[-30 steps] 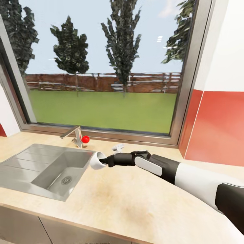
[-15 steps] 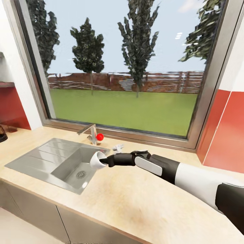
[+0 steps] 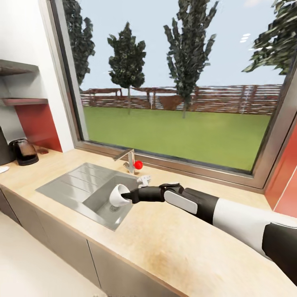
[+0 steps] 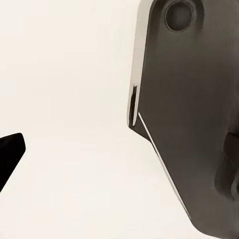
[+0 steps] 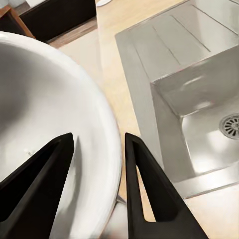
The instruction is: Set up a coffee station on the kitchen countertop: keep the coffee maker on the countertop, move the bottle of coffee from the kitchen shelf to the counter next to the coffee maker, place a paper coffee filter on top of the coffee maker, put the saucer next to the coffee maker with the coffee cup on the saucer, and place the electric kettle next to the coffee maker.
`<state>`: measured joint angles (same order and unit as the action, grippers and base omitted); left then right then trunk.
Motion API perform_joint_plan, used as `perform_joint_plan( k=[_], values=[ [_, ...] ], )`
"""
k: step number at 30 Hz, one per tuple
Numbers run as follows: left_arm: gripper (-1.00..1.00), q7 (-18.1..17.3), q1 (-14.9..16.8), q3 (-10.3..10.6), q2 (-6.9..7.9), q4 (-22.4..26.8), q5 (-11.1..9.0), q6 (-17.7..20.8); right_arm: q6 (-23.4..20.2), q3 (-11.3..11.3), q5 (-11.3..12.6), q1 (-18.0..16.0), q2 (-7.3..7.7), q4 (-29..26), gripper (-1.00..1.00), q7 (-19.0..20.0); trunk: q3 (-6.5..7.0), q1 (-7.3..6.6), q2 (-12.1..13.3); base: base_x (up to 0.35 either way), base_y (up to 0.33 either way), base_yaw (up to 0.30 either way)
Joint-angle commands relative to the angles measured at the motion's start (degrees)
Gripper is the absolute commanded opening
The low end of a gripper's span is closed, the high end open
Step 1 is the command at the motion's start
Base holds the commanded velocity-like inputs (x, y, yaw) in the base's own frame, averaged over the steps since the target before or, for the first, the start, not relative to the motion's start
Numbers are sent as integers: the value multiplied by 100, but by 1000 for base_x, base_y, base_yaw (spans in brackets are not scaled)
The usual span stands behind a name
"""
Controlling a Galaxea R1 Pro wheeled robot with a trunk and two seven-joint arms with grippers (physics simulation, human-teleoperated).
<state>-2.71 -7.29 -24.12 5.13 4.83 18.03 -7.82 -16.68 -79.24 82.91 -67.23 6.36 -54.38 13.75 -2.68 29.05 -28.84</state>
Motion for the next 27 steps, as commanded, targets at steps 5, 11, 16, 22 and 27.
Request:
perform_joint_plan(
  k=[5, 11, 16, 22, 27],
  values=[
    [100, -28, -1, -49, -3, 9, 43, -9, -11, -12, 61, -9, 5, -3, -100, 23, -23, 3, -10, 0, 0, 273],
    [100, -28, -1, -49, -3, 9, 43, -9, -11, -12, 59, -9, 4, -3, -100, 23, -39, 3, -10, 30, 0, 273],
    [100, -28, -1, -50, -3, 9, 43, -9, -11, -12, 61, -9, 4, -3, -100, 23, -52, 3, -10, 185, 7, 273],
    [100, -28, -1, -49, -3, 9, 43, -9, -11, -12, 59, -9, 5, -7, -100, 22, -67, 3, -10, 293, 99, 273],
    [100, -28, -1, -56, -3, 9, 43, -9, -11, -12, 59, -9, 5, -3, -100, 23, -80, 3, -10, 254, 201, 273]
  ],
)
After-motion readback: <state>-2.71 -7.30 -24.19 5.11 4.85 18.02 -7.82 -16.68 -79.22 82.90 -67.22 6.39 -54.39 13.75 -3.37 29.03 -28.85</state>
